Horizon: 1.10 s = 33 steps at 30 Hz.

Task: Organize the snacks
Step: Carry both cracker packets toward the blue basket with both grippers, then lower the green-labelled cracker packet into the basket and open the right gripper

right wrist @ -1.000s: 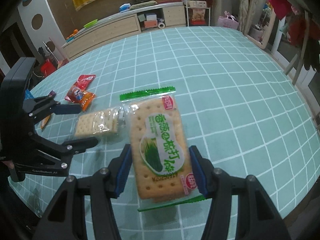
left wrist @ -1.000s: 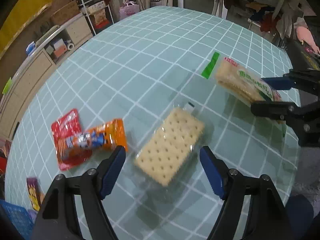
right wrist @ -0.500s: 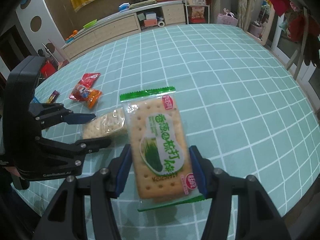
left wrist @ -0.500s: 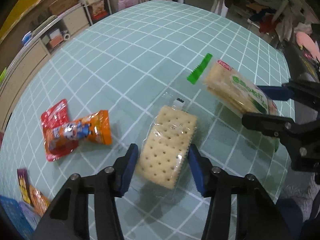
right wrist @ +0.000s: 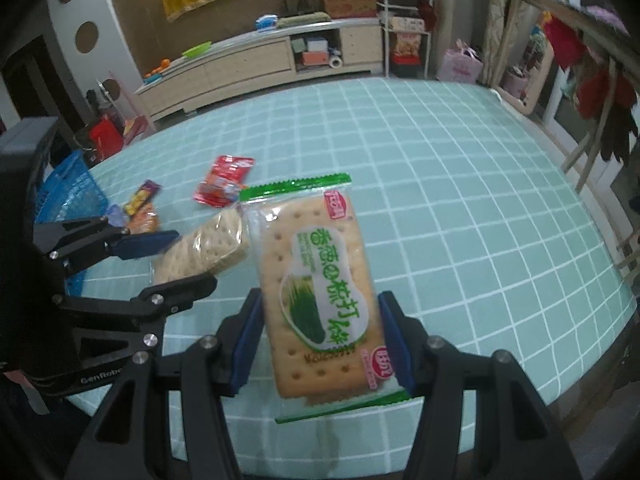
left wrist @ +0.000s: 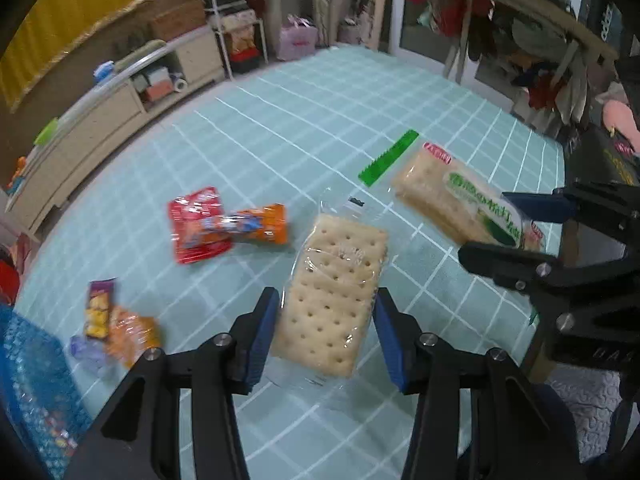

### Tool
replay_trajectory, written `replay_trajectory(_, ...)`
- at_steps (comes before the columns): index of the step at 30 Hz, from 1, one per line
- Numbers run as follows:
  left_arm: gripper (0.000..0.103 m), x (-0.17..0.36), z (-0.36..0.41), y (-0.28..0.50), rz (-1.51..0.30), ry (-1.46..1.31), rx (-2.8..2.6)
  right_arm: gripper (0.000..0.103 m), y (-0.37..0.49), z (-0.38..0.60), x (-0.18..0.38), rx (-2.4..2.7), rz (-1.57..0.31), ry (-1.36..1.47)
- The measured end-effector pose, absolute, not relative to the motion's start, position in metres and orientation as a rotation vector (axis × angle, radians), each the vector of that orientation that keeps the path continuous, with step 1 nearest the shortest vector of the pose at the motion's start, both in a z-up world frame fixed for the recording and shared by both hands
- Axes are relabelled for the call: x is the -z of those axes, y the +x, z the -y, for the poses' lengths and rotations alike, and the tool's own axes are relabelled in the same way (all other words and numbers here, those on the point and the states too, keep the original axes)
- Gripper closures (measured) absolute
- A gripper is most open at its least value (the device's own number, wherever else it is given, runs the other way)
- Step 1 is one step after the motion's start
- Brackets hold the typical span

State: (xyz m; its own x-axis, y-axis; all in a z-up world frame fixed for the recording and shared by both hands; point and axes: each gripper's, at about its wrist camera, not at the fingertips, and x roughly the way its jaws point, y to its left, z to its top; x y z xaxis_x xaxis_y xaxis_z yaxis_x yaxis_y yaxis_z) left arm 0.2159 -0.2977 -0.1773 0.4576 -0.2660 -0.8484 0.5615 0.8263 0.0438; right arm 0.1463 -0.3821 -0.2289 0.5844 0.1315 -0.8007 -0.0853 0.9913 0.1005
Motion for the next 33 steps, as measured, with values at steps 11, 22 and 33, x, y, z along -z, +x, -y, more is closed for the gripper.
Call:
replay_trajectory(11,0.057,0.109,0.214,0.177,-0.865,0.24,0.419,0.042,0.121,0.313,0.18,-0.171,-0.849,-0.03)
replay_trajectory(22,0.057,0.066,0.12,0.14,-0.79,0.179,0.286,0.042,0.109,0.241,0.143,-0.253,-0.755,-0.051)
replay_trajectory(33,0.057,0.029,0.027,0.13,-0.745,0.131,0.111,0.042,0.122,0.16,0.117,-0.393,-0.73,-0.057)
